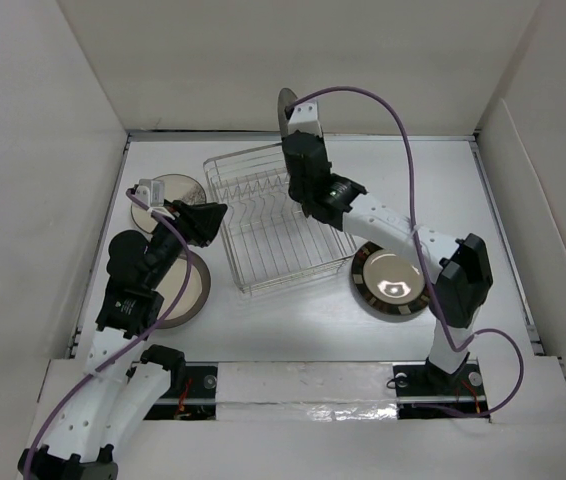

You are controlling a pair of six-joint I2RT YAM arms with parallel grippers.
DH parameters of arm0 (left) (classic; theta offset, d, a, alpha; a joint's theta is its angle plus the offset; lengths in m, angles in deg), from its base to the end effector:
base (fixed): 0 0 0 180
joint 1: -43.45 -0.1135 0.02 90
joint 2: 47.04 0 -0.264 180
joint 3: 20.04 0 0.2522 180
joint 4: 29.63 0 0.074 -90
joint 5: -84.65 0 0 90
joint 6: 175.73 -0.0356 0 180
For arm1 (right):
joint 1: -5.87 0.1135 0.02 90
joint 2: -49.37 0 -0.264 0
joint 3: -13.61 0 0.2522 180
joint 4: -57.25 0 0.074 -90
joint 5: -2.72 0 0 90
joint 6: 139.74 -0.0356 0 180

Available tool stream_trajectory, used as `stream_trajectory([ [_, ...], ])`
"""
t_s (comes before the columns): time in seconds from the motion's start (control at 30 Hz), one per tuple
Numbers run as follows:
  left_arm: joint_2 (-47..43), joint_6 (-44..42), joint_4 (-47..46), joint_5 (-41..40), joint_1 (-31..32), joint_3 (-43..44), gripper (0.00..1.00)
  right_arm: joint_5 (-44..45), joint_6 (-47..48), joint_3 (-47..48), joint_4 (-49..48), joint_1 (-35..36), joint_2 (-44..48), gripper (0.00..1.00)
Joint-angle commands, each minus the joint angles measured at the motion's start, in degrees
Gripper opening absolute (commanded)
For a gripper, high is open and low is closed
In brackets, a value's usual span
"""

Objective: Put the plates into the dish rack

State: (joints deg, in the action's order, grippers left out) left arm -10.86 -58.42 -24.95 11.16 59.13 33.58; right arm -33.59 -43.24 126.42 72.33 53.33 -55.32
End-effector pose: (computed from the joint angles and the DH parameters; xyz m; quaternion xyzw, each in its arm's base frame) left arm 0.1445 -0.0511 0.3688 0.0490 0.6259 -0.3667 0.6866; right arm 0.3125 0.2982 0.3930 -0.0363 0.7311 -0.1098 0.6724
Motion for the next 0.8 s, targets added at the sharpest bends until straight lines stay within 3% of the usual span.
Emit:
stream_trajectory([
  [0.0,-0.6,-0.1,-3.0,1.3,0.2,1.2,0.25,8.6,-0.2,1.3,-12.3,1.5,2.3,0.0],
  [0.77,-0.5,0.1,-3.3,1.3,0.2,1.0,0.28,5.1,-16.3,-11.9,-7.6,1.1,1.8,0.0],
])
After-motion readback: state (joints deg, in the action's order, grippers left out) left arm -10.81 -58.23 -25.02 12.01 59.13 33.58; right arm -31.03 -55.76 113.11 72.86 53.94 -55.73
